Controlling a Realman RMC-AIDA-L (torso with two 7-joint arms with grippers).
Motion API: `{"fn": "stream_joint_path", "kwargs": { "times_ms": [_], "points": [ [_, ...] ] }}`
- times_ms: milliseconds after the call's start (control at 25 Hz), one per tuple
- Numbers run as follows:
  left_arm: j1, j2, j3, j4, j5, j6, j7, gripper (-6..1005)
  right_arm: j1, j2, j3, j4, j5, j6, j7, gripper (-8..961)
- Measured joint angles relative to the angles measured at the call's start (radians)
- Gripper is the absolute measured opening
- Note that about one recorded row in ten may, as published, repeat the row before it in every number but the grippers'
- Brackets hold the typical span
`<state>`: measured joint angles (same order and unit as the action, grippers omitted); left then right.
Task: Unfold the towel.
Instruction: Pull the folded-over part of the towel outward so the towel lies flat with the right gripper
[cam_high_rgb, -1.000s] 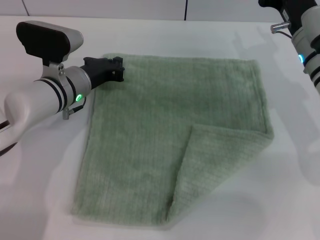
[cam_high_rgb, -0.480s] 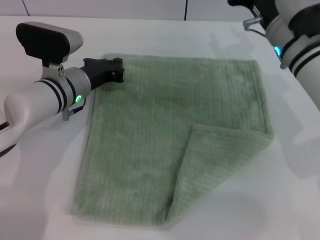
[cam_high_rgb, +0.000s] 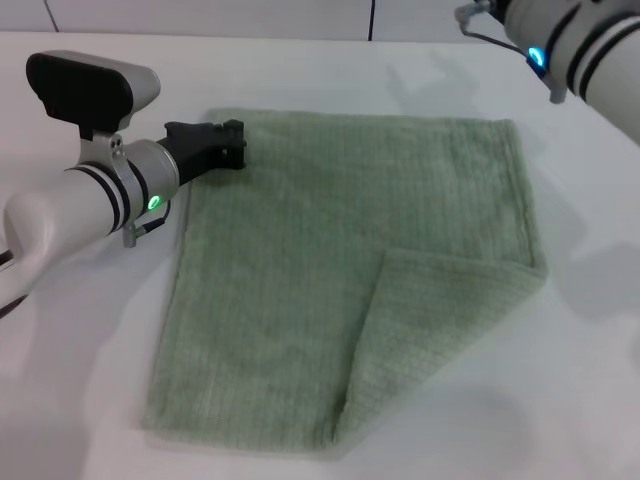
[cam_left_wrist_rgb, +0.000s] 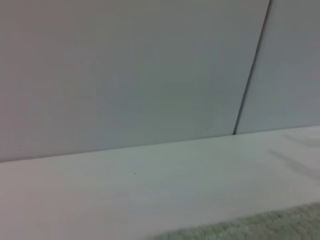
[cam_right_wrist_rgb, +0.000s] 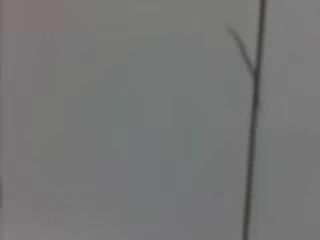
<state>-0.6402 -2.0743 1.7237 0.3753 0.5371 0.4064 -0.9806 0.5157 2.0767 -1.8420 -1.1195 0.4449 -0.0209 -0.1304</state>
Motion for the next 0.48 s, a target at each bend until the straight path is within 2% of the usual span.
{"fn": "stream_joint_path", "kwargs": {
  "times_ms": [120, 160, 320, 480],
  "points": [
    [0.003, 0.000, 0.010, 0.001, 0.001, 0.000, -0.002, -2, -0.002, -0.001, 0.034, -0.123, -0.008, 0.157, 0.000, 621],
    [0.003, 0.000, 0.010, 0.001, 0.001, 0.000, -0.002, -2, -0.002, -0.001, 0.034, -0.123, -0.008, 0.157, 0.000, 621],
    [0.005, 0.001, 0.015, 0.002, 0.001, 0.000, -0.004, -2, 0.008, -0.003, 0.077, -0.247, -0.015, 0.348, -0.012, 621],
    [0.005, 0.000, 0.017, 0.003, 0.001, 0.000, -0.004, -2, 0.025, -0.003, 0.100, -0.285, -0.015, 0.441, -0.026, 621]
  ]
}}
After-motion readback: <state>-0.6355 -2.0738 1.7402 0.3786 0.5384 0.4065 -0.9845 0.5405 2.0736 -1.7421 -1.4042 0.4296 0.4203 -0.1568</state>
